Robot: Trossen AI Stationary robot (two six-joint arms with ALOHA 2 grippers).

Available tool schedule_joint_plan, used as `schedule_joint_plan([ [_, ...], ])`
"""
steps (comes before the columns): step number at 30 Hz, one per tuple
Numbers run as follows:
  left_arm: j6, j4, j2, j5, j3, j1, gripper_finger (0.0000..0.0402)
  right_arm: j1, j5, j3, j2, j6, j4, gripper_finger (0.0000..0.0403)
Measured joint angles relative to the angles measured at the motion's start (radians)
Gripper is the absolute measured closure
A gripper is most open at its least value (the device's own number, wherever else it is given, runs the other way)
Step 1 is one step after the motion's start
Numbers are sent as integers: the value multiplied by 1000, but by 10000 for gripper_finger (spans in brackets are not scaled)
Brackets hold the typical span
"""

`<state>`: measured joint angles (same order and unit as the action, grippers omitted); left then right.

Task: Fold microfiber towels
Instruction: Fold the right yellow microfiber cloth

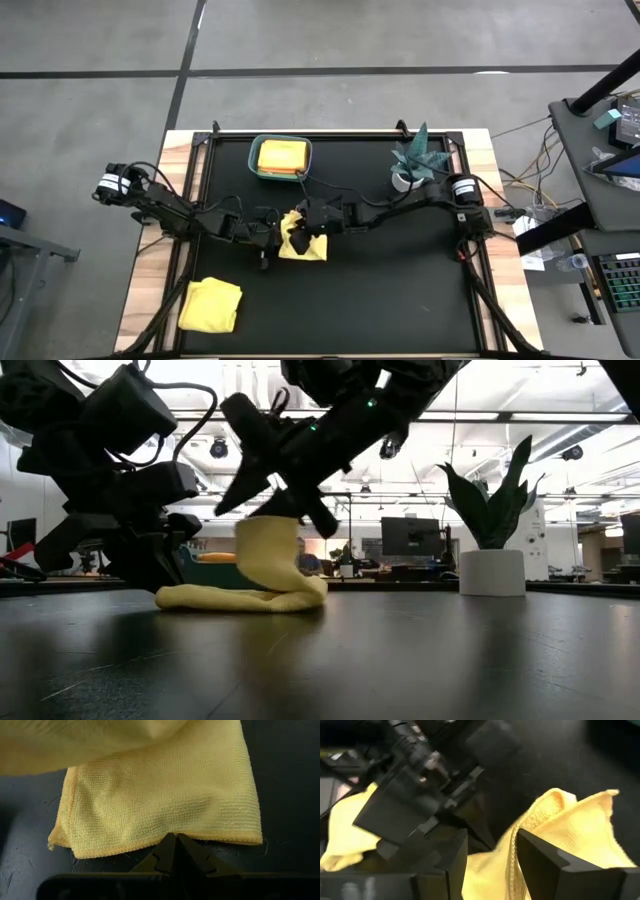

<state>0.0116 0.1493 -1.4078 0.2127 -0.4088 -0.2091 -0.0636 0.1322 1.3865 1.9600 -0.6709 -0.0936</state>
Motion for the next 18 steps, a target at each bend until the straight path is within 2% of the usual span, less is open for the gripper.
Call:
schedule_joint_plan([
  [3, 0, 0, 0, 0, -1, 0, 398, -4, -8, 0, 27, 43, -53, 248],
  [10, 0, -10, 5, 0, -2, 0, 398, 7, 4, 0, 56, 66, -47, 252],
  [18, 1, -30, 17, 0, -3, 0, 398, 5, -9, 17, 50, 92, -28, 202],
])
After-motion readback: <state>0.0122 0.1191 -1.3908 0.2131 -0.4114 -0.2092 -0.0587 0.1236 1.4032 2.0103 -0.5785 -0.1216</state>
